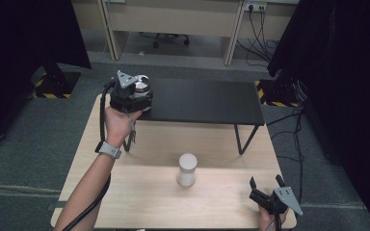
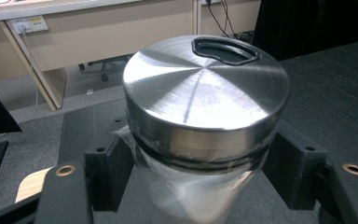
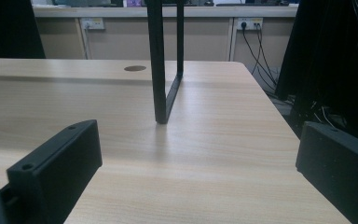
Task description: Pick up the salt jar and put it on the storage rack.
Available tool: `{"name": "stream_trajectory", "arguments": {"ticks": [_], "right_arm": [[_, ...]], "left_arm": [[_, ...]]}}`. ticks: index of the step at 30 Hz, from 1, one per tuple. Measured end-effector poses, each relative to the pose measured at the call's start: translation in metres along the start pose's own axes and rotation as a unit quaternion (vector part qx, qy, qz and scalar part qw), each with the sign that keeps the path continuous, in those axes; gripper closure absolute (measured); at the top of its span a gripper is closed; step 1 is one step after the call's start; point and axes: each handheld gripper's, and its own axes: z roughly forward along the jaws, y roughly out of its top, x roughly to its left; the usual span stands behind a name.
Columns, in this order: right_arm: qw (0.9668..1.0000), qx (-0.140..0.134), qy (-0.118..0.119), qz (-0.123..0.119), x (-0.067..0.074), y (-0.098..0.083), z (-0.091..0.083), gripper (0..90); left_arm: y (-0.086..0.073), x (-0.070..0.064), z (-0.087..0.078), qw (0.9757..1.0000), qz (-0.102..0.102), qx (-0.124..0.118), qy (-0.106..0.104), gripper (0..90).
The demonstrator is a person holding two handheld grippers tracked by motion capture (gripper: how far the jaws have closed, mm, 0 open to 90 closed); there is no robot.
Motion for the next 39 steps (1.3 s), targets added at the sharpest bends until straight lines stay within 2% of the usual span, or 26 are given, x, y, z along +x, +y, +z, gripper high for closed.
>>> {"name": "stream_trajectory", "arguments": {"ticks": [8, 15, 23, 32, 39], "right_arm": [[1.0000, 0.001, 0.000, -0.001, 0.000, 0.000, 0.000, 0.3], [1.0000, 0.000, 0.002, -0.001, -0.001, 0.000, 0.000, 0.3], [1.0000, -0.002, 0.004, -0.001, -0.001, 0.000, 0.000, 0.3], [1.0000, -0.001, 0.003, -0.003, -0.001, 0.000, 0.000, 0.3], [1.0000, 0.001, 0.002, -0.005, 0.000, 0.000, 0.000, 0.3]], "left_arm": [[0.007, -0.002, 0.013, 1.0000, 0.004, 0.002, 0.003, 30.6], [0.010, -0.011, 0.021, 0.9998, 0.021, 0.005, 0.006, 30.6], [0.010, -0.012, 0.028, 0.9998, 0.014, 0.010, 0.005, 30.5], [0.008, -0.001, 0.030, 0.9999, -0.005, 0.007, -0.009, 30.5], [0.007, 0.000, 0.029, 0.9999, 0.000, 0.006, -0.011, 30.4]]}}
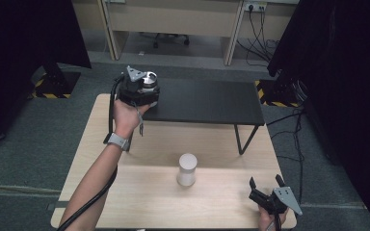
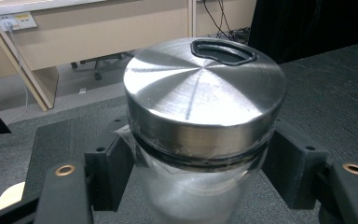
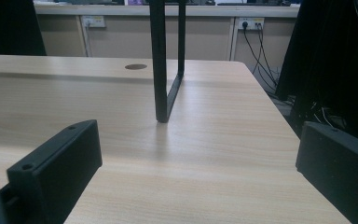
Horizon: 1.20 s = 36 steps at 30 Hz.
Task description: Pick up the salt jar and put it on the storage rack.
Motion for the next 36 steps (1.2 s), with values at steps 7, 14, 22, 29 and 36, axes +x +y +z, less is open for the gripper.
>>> {"name": "stream_trajectory", "arguments": {"ticks": [7, 14, 22, 29, 36], "right_arm": [[1.0000, 0.004, 0.000, -0.003, 0.000, 0.001, 0.001, 0.3], [1.0000, 0.006, 0.001, -0.005, 0.000, 0.002, 0.001, 0.3], [0.9999, 0.009, -0.001, -0.007, 0.001, 0.003, 0.001, 0.3], [0.9999, 0.012, 0.000, -0.009, 0.001, 0.003, 0.002, 0.3], [0.9998, 0.015, 0.000, -0.011, 0.001, 0.004, 0.002, 0.3]], "left_arm": [[0.002, 0.000, 0.000, 0.9999, 0.009, 0.006, 0.001, 30.1], [0.001, 0.002, -0.007, 0.9994, 0.036, 0.000, -0.004, 18.3], [-0.003, 0.000, -0.021, 0.9991, 0.040, -0.015, -0.008, 0.8], [-0.013, 0.003, -0.036, 0.9992, 0.033, -0.019, -0.015, 0.0], [-0.030, 0.008, -0.051, 0.9992, 0.003, -0.025, -0.031, 0.0]]}}
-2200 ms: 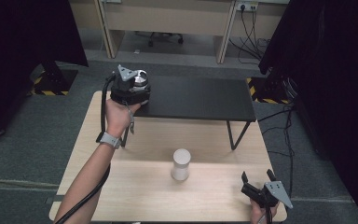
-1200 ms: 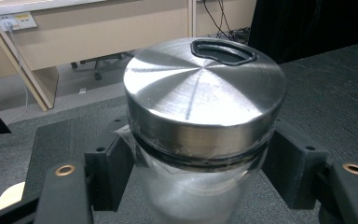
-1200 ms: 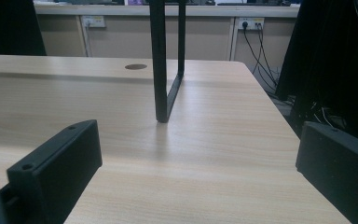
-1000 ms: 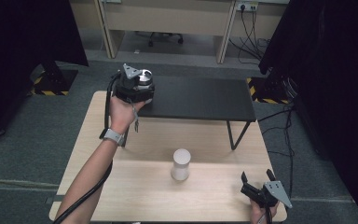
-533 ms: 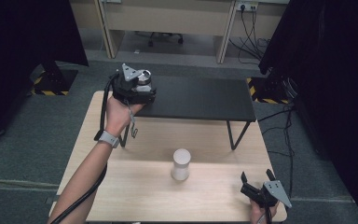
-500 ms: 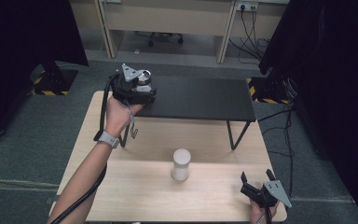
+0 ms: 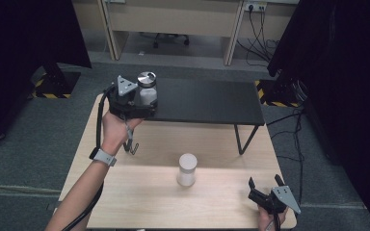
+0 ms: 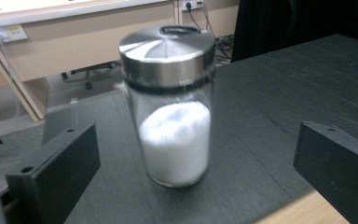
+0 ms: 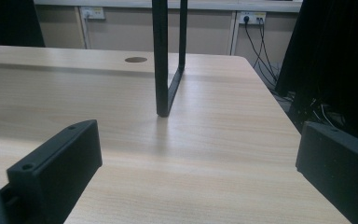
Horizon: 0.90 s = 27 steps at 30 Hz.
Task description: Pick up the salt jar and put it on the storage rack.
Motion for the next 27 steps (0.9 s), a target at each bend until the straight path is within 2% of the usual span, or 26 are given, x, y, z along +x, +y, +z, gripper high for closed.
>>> {"name": "stream_trajectory", "arguments": {"ticks": [9, 12, 16, 23, 27], "right_arm": [[1.0000, 0.005, 0.000, -0.003, 0.001, 0.001, 0.001, 0.3], [1.0000, 0.006, 0.000, -0.002, 0.001, 0.002, 0.001, 0.3], [1.0000, 0.008, 0.000, -0.003, 0.001, 0.002, 0.001, 0.3], [0.9999, 0.012, 0.002, -0.008, 0.001, 0.003, 0.001, 0.3], [0.9998, 0.013, 0.003, -0.012, 0.002, 0.004, 0.002, 0.3]], "left_arm": [[-0.020, 0.003, -0.018, 0.9996, -0.021, -0.008, -0.015, 0.0], [-0.027, 0.014, -0.025, 0.9976, -0.054, -0.009, -0.044, 0.0], [-0.037, 0.012, -0.037, 0.9982, -0.042, -0.018, -0.039, 0.0], [-0.059, 0.020, -0.055, 0.9982, -0.049, -0.021, -0.027, 0.0], [-0.076, 0.028, -0.064, 0.9978, -0.059, -0.022, -0.020, 0.0]]}}
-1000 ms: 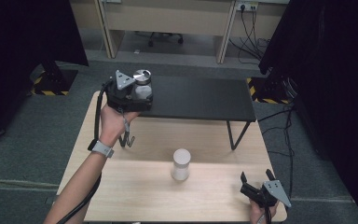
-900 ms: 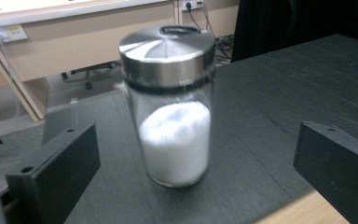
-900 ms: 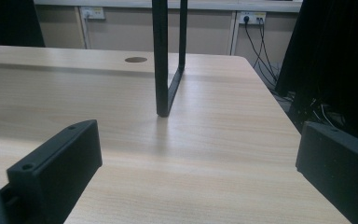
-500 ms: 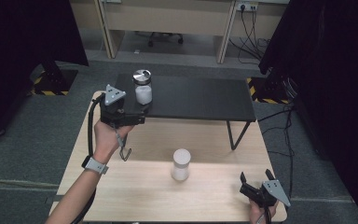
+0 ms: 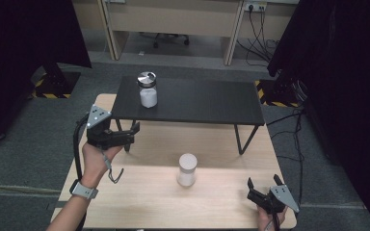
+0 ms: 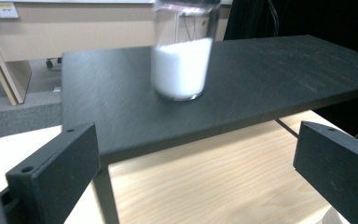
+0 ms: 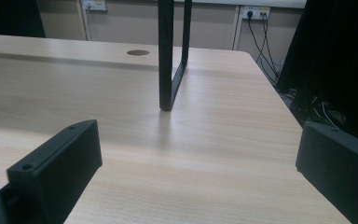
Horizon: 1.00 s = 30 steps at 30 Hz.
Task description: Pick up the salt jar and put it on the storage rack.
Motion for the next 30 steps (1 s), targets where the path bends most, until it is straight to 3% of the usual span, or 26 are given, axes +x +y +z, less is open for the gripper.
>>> {"name": "stream_trajectory", "arguments": {"ticks": [10, 13, 16, 20, 30], "right_arm": [[1.0000, 0.004, 0.001, -0.003, 0.000, 0.001, 0.001, 0.3], [1.0000, 0.001, 0.001, 0.003, 0.000, 0.001, 0.000, 0.3], [1.0000, 0.001, 0.000, 0.006, -0.001, 0.000, 0.000, 0.3], [1.0000, 0.003, 0.000, 0.002, 0.000, 0.001, 0.000, 0.3], [1.0000, 0.002, 0.001, 0.003, -0.001, 0.000, 0.000, 0.3]], "left_arm": [[-0.043, 0.019, -0.019, 0.9992, -0.014, -0.003, 0.037, 0.0], [-0.057, 0.026, -0.022, 0.9990, -0.023, 0.001, 0.037, 0.0], [-0.072, 0.028, -0.023, 0.9987, -0.017, 0.005, 0.047, 0.0], [-0.095, 0.033, -0.024, 0.9985, -0.041, 0.001, 0.035, 0.0], [-0.133, 0.026, -0.016, 0.9978, -0.020, 0.024, 0.058, 0.0]]}}
